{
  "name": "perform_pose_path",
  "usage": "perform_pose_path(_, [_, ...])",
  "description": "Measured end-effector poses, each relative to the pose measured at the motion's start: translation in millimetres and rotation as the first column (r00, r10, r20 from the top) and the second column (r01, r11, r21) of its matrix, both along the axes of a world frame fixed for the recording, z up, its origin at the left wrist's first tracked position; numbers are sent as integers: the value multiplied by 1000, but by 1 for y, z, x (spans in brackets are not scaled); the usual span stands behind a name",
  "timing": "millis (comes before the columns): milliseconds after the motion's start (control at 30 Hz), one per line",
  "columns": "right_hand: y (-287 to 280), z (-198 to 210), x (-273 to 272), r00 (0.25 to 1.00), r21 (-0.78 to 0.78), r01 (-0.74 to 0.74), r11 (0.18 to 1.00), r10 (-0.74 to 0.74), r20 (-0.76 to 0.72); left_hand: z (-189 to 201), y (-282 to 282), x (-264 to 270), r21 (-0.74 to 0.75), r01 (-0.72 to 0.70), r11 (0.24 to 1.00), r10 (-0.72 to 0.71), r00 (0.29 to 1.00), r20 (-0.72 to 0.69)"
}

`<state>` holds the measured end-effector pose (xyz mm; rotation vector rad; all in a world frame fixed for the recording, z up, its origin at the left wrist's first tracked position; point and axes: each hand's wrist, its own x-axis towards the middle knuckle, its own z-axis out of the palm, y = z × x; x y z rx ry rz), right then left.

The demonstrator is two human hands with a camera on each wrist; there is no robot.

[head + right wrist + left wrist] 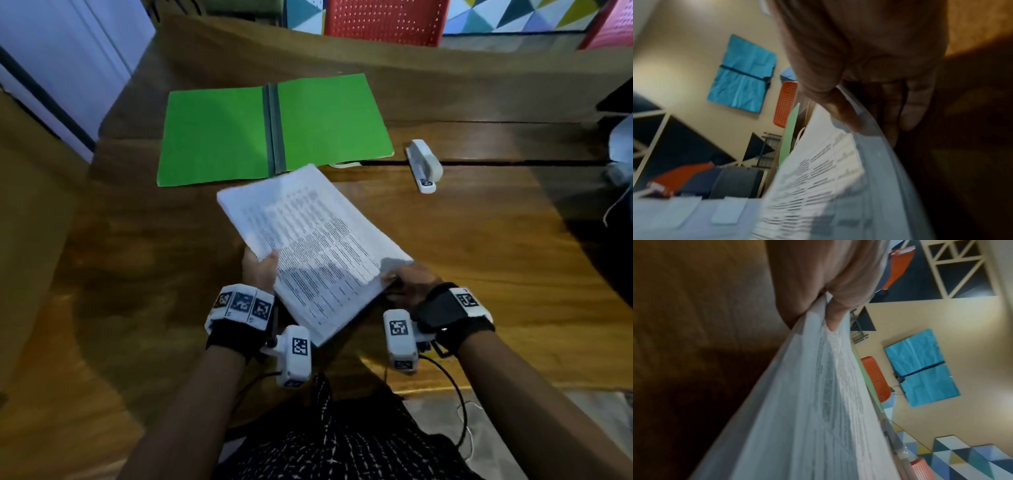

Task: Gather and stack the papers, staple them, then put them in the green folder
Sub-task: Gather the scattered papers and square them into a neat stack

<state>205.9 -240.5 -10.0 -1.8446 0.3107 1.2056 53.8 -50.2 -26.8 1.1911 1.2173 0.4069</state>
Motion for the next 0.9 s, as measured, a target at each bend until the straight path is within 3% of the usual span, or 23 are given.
perform_pose_path(67, [-2,8,12,967,-87,-72,994,91,239,20,-2,-1,30,34,999,-37,992,121])
perform_pose_path(100, [1,16,17,933,-42,-93,995,102,345,31,-1,0,39,73,997,-78,988,136])
perform_pose_path(167, [12,41,20,891,197,-141,970,38,452,59,-2,2,115,117,986,-139,969,206])
perform_pose_path(233, [25,73,17,858,424,-170,890,-78,507,86,-3,6,241,141,960,-216,922,321])
perform_pose_path(333, [34,116,12,753,605,-117,788,-327,572,121,0,8,339,185,922,-320,857,403])
perform_pose_path(433, [32,120,1,699,640,-146,754,-379,606,131,8,4,390,148,909,-329,829,452])
perform_pose_path(600, [30,90,-24,765,639,-108,762,-347,543,115,-7,9,363,114,925,-277,855,438])
perform_pose_path(700, [33,94,-25,752,643,-44,764,-398,525,121,-12,19,352,58,934,-213,882,420])
perform_pose_path(900, [31,114,-22,675,764,-28,645,-551,490,138,0,13,455,79,887,-303,843,445])
